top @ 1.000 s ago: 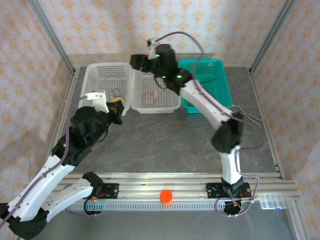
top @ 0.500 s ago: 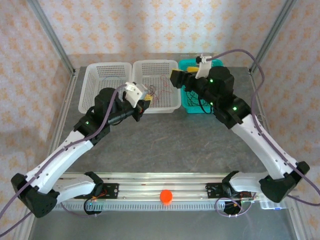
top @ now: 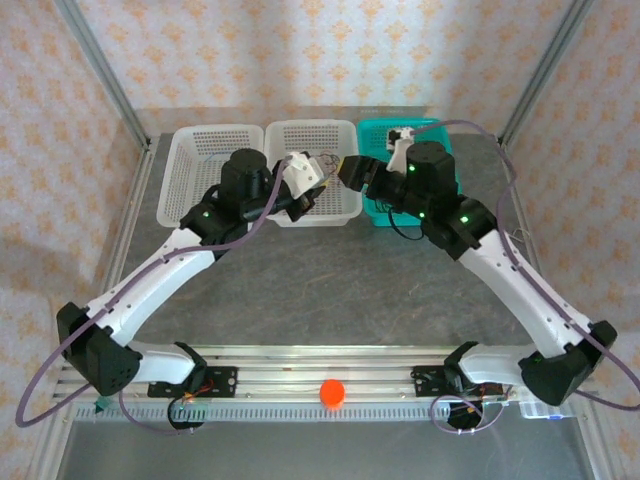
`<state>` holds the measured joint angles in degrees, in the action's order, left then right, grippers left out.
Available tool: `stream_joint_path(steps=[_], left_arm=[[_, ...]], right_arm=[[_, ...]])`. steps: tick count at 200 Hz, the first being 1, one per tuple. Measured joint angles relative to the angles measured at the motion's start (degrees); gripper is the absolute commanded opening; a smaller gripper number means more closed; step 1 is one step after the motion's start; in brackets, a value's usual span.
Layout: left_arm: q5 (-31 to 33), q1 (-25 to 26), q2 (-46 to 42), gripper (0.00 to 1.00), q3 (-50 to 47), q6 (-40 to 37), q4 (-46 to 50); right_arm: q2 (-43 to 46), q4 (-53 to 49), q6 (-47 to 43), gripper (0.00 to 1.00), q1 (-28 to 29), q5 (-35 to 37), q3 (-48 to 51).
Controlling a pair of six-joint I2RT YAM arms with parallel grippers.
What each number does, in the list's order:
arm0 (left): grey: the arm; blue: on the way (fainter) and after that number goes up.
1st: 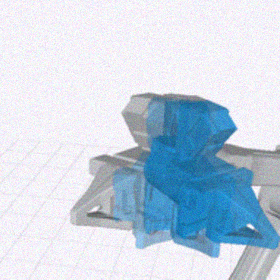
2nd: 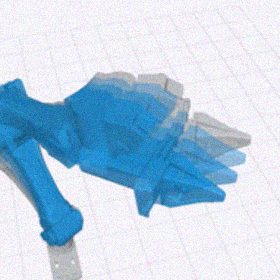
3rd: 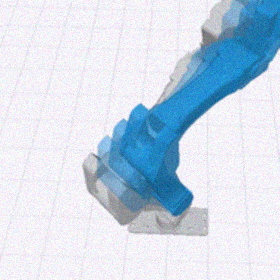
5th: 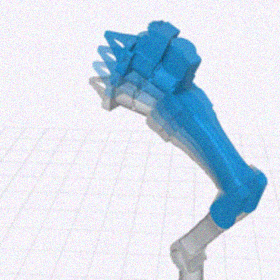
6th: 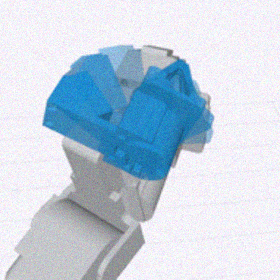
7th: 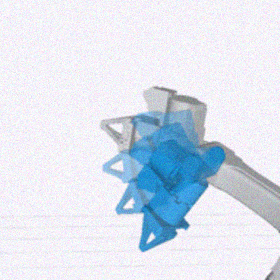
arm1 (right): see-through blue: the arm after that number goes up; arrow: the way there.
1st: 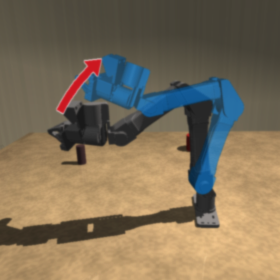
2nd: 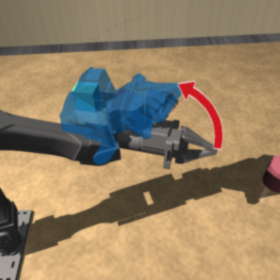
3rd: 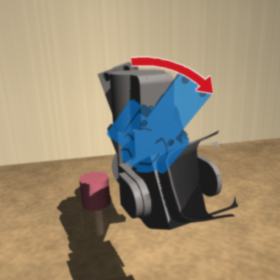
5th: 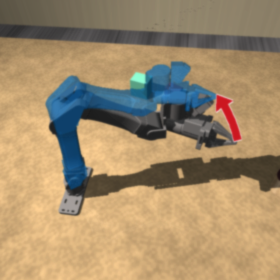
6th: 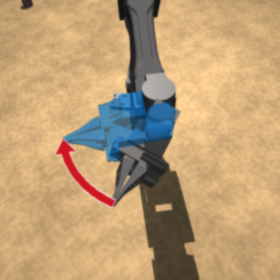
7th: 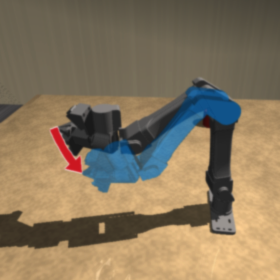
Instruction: Untangle the cables
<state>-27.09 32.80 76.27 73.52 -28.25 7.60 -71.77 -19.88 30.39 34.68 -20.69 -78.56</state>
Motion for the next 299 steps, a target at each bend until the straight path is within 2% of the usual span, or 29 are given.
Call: stream_joint_path(steps=[19, 34, 80, 83, 105, 110, 114, 145, 169, 199, 209, 230, 241, 274, 299], left_arm=[[-0.46, 0.94, 0.85, 0.0, 0.07, -0.61, -0.09], [-0.92, 1.46, 1.49, 0.0, 0.07, -0.81, -0.13], [-1.01, 1.73, 2.1, 0.0, 0.04, -0.31, -1.33], [-0.98, 1.73, 2.1, 0.07, 0.04, -0.13, -1.51], [-0.5, 1.73, 2.05, 0.79, -0.87, 2.91, -3.85], [-0.44, 1.7, 1.9, 0.92, -1.4, 4.26, -4.87], [-0.37, 1.7, 1.7, 0.99, -1.88, 5.25, -5.57], [1.92, 1.14, -2.36, 1.0, -9.29, 13.81, -12.07], [5.64, -1.31, -7.93, 0.99, -17.94, 20.48, -17.44], [17.22, -5.11, -14.51, 0.99, -27.43, 27.45, -21.22], [21.88, -6.49, -16.52, 0.99, -30.25, 29.64, -21.88], [29.2, -9.38, -20.33, 0.99, -35.87, 32.87, -22.62], [32.52, -10.84, -22.43, 0.99, -38.97, 33.86, -22.88], [40.94, -14.51, -27.56, 0.99, -48.04, 35.74, -25.09], [45.22, -18.47, -28.28, 0.99, -53.22, 37.29, -28.02]], right_arm=[[-1.81, 0.17, 0.7, 0.6, 0.0, -1.53, 0.44], [-2.99, 0.59, 1.03, 0.5, 0.0, -2.36, 0.48], [-3.82, 1.9, 1.55, 0.0, 0.0, -2.03, 0.48], [-3.82, 1.9, 2.25, 0.0, 0.0, -1.73, 0.48], [-3.63, 1.92, 1.97, 0.0, -0.02, 0.44, 0.59], [-3.48, 1.88, 1.95, 0.0, -0.15, 1.07, 0.72], [-3.37, 1.84, 1.95, 0.0, -0.39, 1.7, 0.83], [-2.73, 0.11, 0.37, 0.0, -3.37, 8.0, 0.96], [-3.21, -2.51, -2.49, 0.0, -6.93, 13.55, 0.96], [-6.71, -3.08, -6.51, 0.0, -12.52, 19.08, 1.14], [-8.87, -3.08, -7.63, 0.11, -14.49, 20.33, 1.42], [-13.46, -2.16, -9.62, 0.55, -18.08, 21.35, 2.8], [-15.13, -1.55, -10.23, 0.7, -19.52, 21.35, 3.87], [-15.82, 1.73, -11.72, 0.96, -22.53, 21.16, 7.89], [-12.07, 8.59, -12.31, 1.0, -23.93, 21.9, 15.21]])
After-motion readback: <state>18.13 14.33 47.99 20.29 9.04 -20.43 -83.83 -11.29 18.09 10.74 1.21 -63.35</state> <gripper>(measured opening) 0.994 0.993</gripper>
